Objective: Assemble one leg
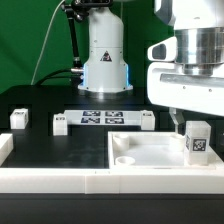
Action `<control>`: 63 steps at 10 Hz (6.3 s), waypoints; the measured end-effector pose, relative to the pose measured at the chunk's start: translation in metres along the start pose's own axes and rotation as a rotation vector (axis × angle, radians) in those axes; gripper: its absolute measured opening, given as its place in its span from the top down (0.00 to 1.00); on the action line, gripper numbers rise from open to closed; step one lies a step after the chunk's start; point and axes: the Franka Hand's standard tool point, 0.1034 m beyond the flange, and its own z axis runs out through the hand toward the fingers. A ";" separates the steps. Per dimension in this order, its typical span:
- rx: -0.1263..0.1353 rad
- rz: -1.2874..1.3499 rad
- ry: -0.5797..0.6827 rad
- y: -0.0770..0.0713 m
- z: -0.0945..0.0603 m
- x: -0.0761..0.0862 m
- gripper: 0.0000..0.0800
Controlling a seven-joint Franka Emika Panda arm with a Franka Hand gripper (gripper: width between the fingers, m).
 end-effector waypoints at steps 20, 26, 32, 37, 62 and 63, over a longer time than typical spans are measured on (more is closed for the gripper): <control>-0.042 0.091 0.005 0.005 -0.003 0.009 0.64; -0.017 0.720 -0.029 0.009 -0.003 0.012 0.63; -0.021 0.960 -0.034 0.008 -0.002 0.010 0.52; -0.048 0.649 -0.055 0.007 0.000 0.002 0.20; -0.090 0.005 -0.002 0.026 -0.003 0.011 0.63; -0.095 0.034 -0.001 0.027 -0.003 0.012 0.63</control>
Offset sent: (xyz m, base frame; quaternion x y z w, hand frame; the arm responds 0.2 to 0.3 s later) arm 0.0086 0.0027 0.0054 -0.0618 0.0187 -0.2816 0.9574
